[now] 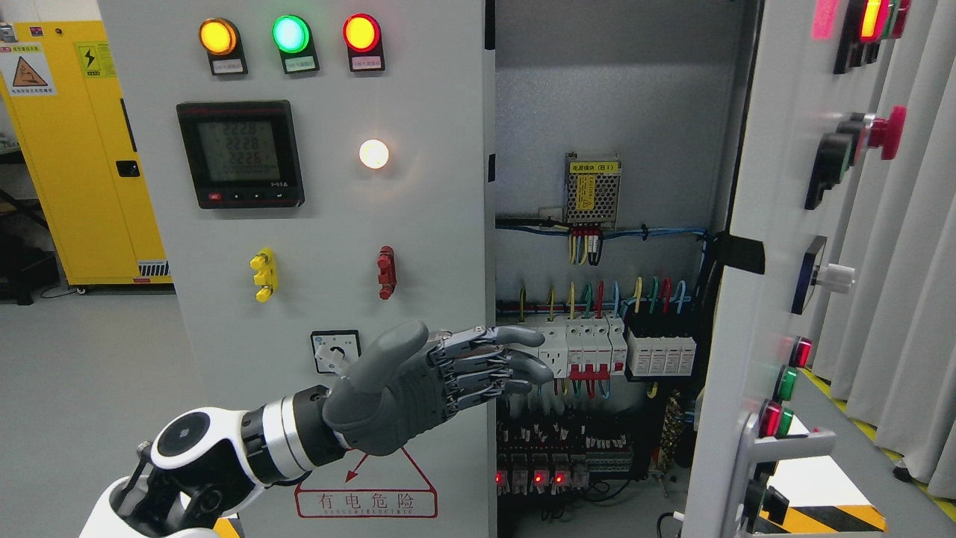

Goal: Open door with both hands
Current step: 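Reach the left hand across toward the inner edge of the partly open door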

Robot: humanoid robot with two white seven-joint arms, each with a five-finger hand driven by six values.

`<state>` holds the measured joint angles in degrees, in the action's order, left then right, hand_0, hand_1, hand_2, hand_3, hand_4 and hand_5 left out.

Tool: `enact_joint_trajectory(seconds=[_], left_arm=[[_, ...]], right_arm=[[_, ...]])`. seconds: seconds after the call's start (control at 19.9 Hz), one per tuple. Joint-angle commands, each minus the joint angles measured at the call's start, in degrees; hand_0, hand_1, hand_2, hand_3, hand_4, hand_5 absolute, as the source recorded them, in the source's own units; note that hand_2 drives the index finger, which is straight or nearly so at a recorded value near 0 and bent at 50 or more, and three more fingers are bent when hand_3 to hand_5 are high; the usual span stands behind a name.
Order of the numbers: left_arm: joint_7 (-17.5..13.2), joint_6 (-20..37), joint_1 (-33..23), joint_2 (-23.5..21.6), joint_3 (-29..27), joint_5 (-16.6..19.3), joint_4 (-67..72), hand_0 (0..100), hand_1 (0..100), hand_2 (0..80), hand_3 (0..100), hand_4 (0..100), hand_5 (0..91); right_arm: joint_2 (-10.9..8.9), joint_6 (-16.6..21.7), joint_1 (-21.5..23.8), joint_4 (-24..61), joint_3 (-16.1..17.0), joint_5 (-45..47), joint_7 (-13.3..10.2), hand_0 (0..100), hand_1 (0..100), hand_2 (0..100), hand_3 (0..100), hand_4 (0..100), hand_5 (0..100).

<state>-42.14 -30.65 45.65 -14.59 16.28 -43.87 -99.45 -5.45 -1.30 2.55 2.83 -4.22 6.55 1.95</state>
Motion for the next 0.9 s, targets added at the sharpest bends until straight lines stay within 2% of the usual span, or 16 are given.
enact_joint_trajectory(seconds=[0.0,0.3,0.4,0.55,0.65,0.85], left_arm=[[0.7,-1.8,3.1,9.8,3.9,1.3,2.9,1,12,12.1,32,20,0.0],[0.8,-1.2,5.9,8.7,6.6,-0.2,3.3,1,13,11.9,31,19,0.0],[1.5,-1.1,7.3,7.0,6.8,-2.8,3.7,1,12,11.3,30,17,0.0],[5.4,0.2,10.7,4.2,8.8,-10.0,4.8,1,12,9.8,29,16,0.0],[7.4,1.4,12.1,2.8,10.2,-13.4,5.1,1,12,9.6,29,16,0.0],[7.6,1.9,12.7,2.7,13.2,-14.0,5.6,1,12,9.6,29,16,0.0]], right_arm=[[0.0,0.0,0.0,0.0,0.0,0.0,0.0,21,7,0,0,0,0],[0.0,0.0,0.0,0.0,0.0,0.0,0.0,21,7,0,0,0,0],[0.0,0.0,0.0,0.0,0.0,0.0,0.0,21,7,0,0,0,0],[0.0,0.0,0.0,0.0,0.0,0.0,0.0,21,7,0,0,0,0],[0.0,0.0,0.0,0.1,0.0,0.0,0.0,21,7,0,0,0,0],[0.0,0.0,0.0,0.0,0.0,0.0,0.0,21,6,0,0,0,0]])
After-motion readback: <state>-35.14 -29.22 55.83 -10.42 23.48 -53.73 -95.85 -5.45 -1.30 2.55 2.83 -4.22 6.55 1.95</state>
